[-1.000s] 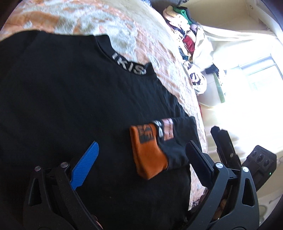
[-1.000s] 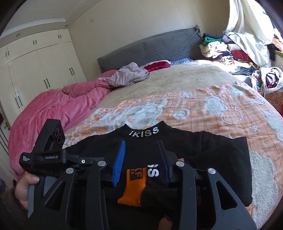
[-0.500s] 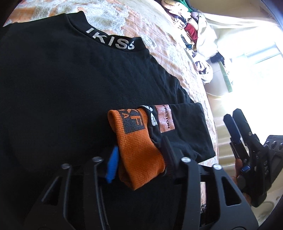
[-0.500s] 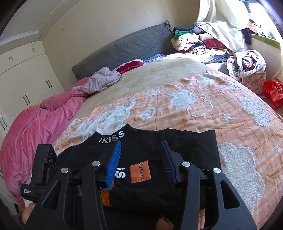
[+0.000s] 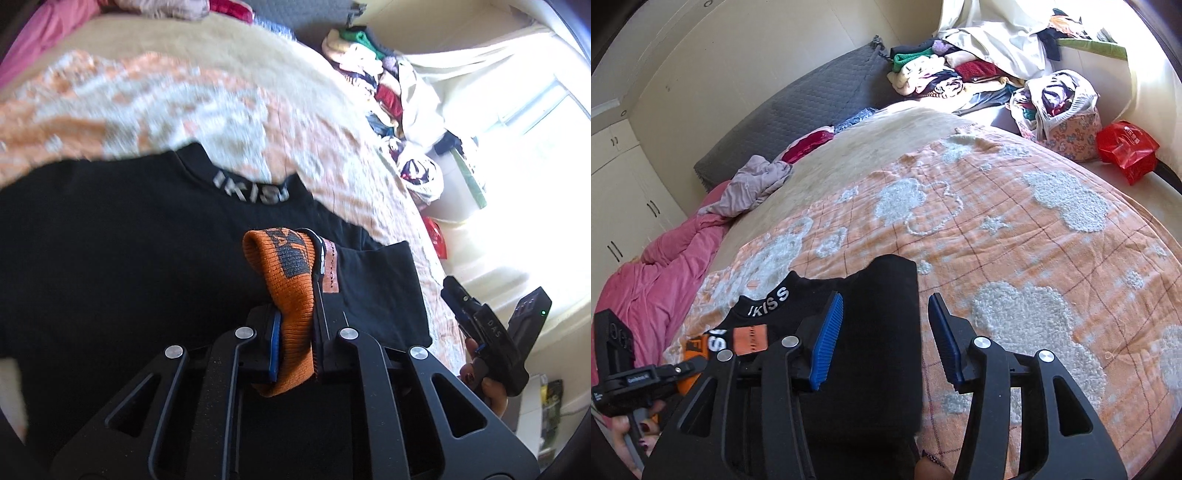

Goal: Fold small clothes
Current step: 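Open the right tool, withdraw it, and bring the left tool to the other sleeve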

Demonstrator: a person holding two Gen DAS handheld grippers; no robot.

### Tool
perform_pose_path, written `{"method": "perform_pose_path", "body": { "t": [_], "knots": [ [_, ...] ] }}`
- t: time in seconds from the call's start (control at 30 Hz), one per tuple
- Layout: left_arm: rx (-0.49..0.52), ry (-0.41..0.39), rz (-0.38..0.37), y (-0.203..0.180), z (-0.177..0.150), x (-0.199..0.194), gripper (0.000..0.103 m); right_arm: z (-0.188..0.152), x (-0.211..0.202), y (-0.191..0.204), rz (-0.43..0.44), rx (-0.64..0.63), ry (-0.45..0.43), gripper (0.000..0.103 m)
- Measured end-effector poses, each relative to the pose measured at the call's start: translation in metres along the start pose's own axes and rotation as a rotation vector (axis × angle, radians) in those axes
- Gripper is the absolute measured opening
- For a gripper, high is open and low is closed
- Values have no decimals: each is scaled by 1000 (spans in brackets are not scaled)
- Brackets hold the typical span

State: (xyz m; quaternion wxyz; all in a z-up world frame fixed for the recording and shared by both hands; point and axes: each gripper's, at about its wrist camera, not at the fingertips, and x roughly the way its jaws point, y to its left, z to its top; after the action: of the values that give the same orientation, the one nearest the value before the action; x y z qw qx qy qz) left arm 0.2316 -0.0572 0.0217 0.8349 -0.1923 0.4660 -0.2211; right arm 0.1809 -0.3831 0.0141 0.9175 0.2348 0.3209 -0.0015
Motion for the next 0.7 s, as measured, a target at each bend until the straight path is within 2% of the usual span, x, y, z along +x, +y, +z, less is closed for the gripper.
{"method": "perform_pose_path", "body": {
  "t": [0.2,0.53,0.6,0.67,0.7],
  "knots": [
    [23,-69,50,12,4,-38,6,-6,4,15,-16,-66,8,47],
    [-4,-65,135,41,-12,-37,6,-22,11,51,5,-215,27,47],
    [-4,-74,169,44,-15,-38,9,-28,13,61,18,-254,41,47],
    [14,-109,228,45,-17,-44,25,-35,17,72,34,-303,58,47],
    [28,-120,241,44,-18,-46,28,-39,18,78,42,-327,65,48]
  ]
}}
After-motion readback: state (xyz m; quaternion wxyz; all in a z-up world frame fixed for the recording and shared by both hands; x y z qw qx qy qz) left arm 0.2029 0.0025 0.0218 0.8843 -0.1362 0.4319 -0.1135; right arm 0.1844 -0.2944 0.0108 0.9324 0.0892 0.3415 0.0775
